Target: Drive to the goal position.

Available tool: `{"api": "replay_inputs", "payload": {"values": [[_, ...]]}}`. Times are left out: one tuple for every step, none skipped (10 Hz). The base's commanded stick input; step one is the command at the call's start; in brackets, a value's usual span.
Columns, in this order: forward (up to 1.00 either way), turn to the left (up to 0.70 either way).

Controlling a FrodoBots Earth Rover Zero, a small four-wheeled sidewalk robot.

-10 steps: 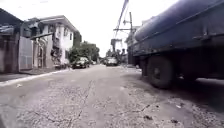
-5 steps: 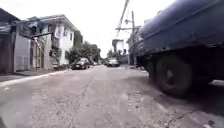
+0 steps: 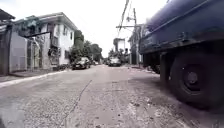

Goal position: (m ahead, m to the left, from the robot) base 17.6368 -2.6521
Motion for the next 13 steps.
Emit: {"api": "replay_inputs", "payload": {"values": [[1.00,0.00],[1.00,0.00],[1.00,0.00],[1.00,0.00],[1.00,0.00],[1.00,0.00],[1.00,0.00],[1.00,0.00],[1.00,0.19],[1.00,0.01],[1.00,0.00],[1.00,0.00],[1.00,0.00]]}}
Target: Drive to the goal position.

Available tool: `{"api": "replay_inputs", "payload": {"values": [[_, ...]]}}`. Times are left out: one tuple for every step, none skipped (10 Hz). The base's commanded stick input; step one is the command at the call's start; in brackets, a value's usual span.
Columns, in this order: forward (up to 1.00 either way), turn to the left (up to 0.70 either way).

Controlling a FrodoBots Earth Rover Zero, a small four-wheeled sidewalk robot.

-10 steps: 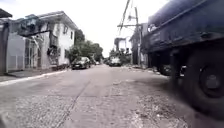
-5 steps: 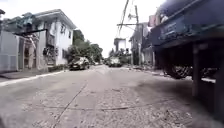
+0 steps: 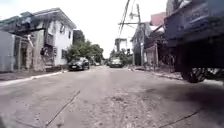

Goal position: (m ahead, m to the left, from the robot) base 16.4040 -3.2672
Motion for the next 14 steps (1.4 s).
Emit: {"api": "replay_inputs", "payload": {"values": [[1.00,0.00],[1.00,0.26],[1.00,0.04],[1.00,0.27],[1.00,0.27],[1.00,0.10],[1.00,0.00],[1.00,0.00],[1.00,0.00],[1.00,0.24],[1.00,0.11],[1.00,0.27],[1.00,0.27],[1.00,0.02]]}}
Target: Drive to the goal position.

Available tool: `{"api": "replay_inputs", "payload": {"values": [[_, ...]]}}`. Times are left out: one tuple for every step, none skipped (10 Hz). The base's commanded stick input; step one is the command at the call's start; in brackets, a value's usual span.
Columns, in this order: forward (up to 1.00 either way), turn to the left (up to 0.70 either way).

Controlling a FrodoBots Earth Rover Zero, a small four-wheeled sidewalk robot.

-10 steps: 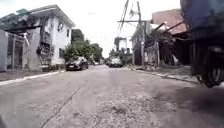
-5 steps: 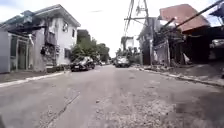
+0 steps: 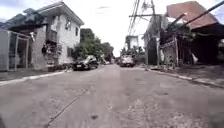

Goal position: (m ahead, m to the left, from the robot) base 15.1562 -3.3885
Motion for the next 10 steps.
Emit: {"api": "replay_inputs", "payload": {"values": [[1.00,0.00],[1.00,0.00],[1.00,0.00],[1.00,0.00],[1.00,0.00],[1.00,0.00],[1.00,0.00],[1.00,0.00],[1.00,0.00],[1.00,0.00]]}}
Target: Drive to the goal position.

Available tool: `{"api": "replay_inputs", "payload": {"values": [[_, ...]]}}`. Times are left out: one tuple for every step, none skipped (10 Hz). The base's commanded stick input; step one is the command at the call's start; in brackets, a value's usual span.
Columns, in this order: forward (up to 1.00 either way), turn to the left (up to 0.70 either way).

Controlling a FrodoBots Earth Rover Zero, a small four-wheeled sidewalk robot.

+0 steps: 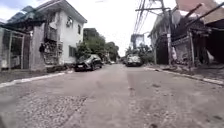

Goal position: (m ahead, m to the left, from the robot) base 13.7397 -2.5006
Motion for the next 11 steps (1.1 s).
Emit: {"api": "replay_inputs", "payload": {"values": [[1.00,0.00],[1.00,0.00],[1.00,0.00],[1.00,0.00],[1.00,0.00],[1.00,0.00],[1.00,0.00],[1.00,0.00],[1.00,0.00],[1.00,0.00],[1.00,0.00]]}}
